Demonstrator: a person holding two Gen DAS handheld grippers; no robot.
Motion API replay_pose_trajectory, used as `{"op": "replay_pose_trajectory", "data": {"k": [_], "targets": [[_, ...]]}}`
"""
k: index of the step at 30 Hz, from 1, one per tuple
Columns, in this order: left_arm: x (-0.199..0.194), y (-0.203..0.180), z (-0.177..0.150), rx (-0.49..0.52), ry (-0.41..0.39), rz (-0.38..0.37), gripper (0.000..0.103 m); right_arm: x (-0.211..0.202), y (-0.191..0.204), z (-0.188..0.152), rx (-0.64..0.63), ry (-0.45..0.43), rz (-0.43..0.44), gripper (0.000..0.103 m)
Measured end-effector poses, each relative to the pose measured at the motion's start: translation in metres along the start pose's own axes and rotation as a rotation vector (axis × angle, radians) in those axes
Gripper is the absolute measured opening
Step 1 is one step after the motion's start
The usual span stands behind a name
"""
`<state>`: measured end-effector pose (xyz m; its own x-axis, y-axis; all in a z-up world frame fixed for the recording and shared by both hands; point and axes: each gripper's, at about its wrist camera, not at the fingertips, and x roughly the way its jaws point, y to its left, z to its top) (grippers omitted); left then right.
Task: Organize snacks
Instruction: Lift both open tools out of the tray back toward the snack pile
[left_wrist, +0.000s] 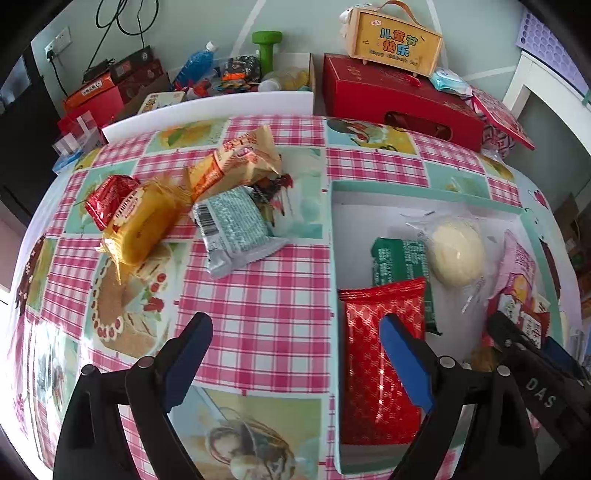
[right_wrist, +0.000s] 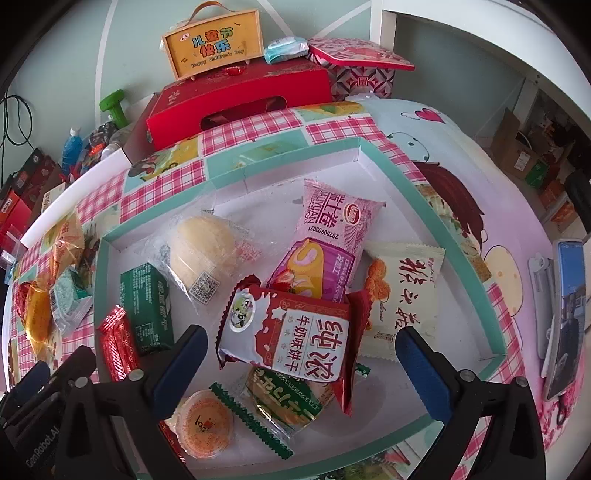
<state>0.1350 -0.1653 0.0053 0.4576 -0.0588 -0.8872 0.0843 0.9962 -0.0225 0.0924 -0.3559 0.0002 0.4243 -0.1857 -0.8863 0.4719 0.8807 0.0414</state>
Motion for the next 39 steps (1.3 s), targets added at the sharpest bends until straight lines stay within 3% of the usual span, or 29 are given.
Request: {"op": "replay_pose_trajectory", "data": {"k": [7,14,24,34,39], "targets": [[-0.006,0.016,0.007,-0.038,-0.02,-0.012,0.092,-0.018,0.013,0.003,-0.041,-0.086,0.044,0.103],[-0.011,0.043,0.016,-0.067,-0.065,0.066,0.092,-0.036,0.042,0.0,-0.102,-0.153,0.142,0.103],[0.005,0.108,0.012,-0.199,0.023,0.157,0.092,-0.033,0.089,-0.014,-0.224,-0.139,0.192,0.103],[0.005,0.154,0.011,-0.278,0.024,0.165,0.092,-0.036,0.13,-0.026,-0.335,-0.173,0.24,0.103],[0.005,0.161,0.016,-0.296,0.01,0.149,0.092,-0.033,0.136,-0.027,-0.323,-0.166,0.286,0.103]]}}
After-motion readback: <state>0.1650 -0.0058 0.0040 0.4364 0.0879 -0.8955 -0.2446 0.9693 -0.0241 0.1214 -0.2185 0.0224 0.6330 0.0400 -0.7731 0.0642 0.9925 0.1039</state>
